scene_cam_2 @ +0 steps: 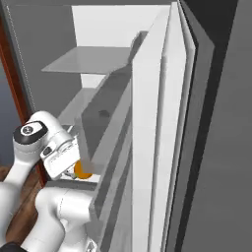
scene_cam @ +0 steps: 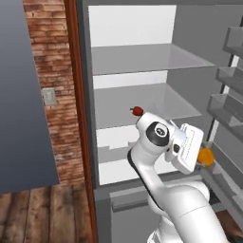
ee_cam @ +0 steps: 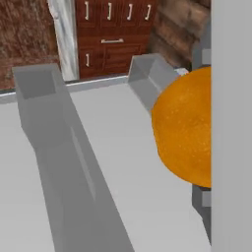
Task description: Place the cold items (orange and bell pepper) from the fridge in one tupperware on the dining counter. Place the warm items (hot dog and kebab skewer) in the stove area in another tupperware.
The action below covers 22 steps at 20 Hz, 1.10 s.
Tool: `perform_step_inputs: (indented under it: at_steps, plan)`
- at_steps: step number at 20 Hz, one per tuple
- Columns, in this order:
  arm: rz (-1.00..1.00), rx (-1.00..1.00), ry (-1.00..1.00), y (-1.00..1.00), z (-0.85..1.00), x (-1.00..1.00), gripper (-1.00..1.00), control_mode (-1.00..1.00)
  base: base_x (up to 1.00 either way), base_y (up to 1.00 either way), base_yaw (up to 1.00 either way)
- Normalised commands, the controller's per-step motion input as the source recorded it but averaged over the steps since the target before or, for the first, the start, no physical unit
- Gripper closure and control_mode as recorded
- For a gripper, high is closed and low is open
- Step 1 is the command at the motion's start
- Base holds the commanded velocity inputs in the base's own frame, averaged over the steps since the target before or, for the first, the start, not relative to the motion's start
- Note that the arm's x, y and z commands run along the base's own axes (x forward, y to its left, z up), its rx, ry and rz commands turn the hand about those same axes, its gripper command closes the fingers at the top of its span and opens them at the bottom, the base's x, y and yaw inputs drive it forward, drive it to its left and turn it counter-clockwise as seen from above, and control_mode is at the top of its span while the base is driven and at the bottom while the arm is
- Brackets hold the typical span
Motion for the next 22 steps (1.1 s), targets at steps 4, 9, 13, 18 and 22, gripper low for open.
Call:
perform_step_inputs:
  at_steps: [4,9,13,18,22]
  plan:
    - [0.0,0.0,0.0,0.0,0.0,0.0,1.0,1.0,-0.38,0.44,-0.42]
    - [0.0,0.0,0.0,0.0,0.0,0.0,1.0,1.0,-0.52,0.42,-0.51]
    - [0.0,0.0,0.0,0.0,0.0,0.0,1.0,1.0,-0.72,0.4,-0.56]
    - [0.0,0.0,0.0,0.0,0.0,0.0,1.0,1.0,-0.85,0.26,-0.58]
    - [0.0,0.0,0.0,0.0,0.0,0.0,1.0,1.0,-1.0,0.08,-0.54]
